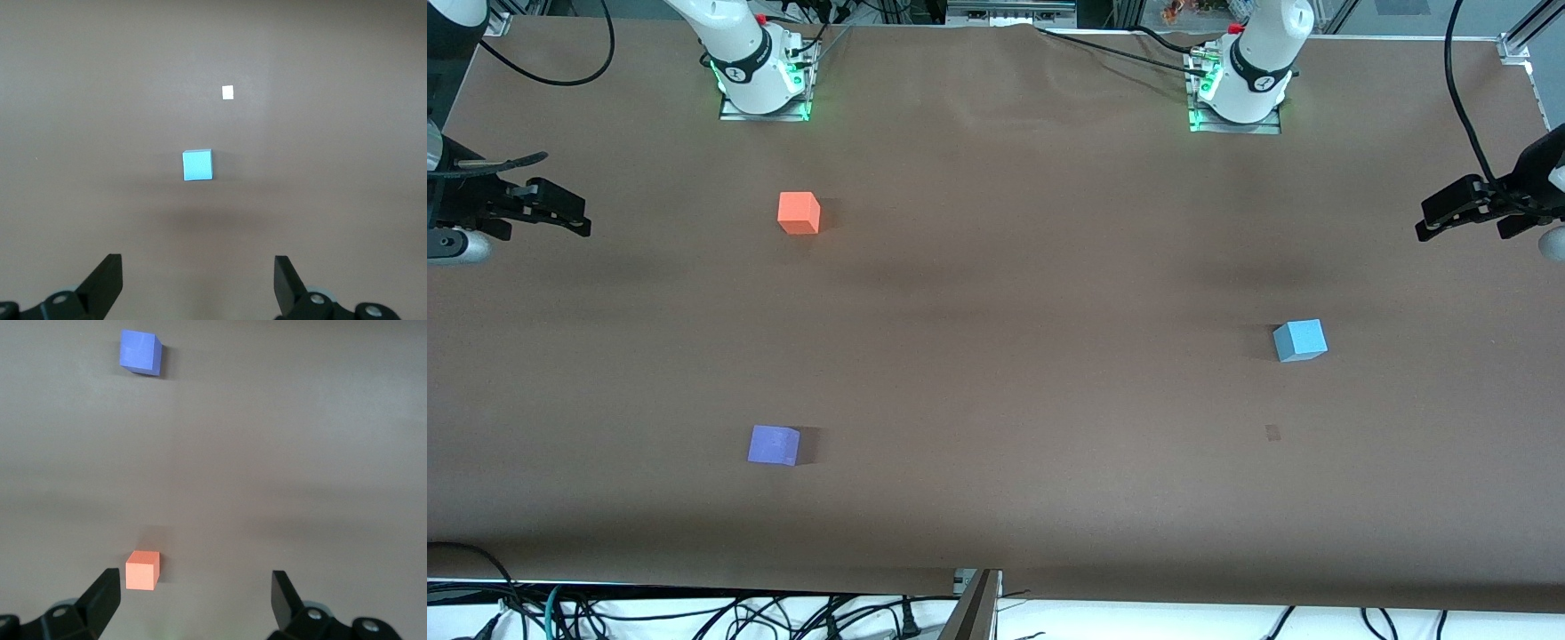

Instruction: Place blue block between orange and purple blocks

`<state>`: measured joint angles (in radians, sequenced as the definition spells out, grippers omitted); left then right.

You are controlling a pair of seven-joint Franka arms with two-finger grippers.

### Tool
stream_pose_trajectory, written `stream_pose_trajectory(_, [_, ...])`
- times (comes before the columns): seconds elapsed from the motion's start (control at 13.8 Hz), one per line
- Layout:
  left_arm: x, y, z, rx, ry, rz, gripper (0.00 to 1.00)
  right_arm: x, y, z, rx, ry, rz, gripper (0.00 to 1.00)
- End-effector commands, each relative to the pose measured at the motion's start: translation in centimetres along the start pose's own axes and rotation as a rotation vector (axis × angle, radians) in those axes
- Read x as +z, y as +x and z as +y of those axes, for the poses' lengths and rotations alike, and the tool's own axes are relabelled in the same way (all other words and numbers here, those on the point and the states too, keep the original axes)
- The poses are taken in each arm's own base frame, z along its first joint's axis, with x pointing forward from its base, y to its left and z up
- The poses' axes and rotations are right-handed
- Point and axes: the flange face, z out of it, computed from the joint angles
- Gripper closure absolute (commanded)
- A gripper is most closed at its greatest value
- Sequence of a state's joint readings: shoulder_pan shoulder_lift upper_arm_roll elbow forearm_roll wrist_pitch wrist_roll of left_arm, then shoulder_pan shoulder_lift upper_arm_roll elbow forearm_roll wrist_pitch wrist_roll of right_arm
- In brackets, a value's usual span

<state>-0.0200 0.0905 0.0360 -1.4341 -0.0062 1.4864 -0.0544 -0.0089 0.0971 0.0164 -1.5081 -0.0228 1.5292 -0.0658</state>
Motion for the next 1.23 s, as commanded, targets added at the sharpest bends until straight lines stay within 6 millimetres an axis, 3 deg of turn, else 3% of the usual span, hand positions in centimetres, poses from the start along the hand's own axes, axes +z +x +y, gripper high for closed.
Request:
stream_pose_trajectory(0.0, [-0.81, -0.63, 1.18, 0.011, 0.013, -0.005, 0.00, -0.51, 0.26, 0.16, -0.003, 0.004, 0.012, 0.00])
stream_pose_trajectory(0.43, [-1.08, -0.79, 1.88, 0.014, 0.010, -0.002, 0.00, -0.51, 0.26, 0.18, -0.002, 0.002, 0.012, 0.00])
stream_pose_trajectory(1.16, [-0.65, -0.66, 1.33, 0.004, 0.016, -0.019, 0.00, -0.52, 0.27, 0.16, 0.000, 0.004, 0.013, 0.00])
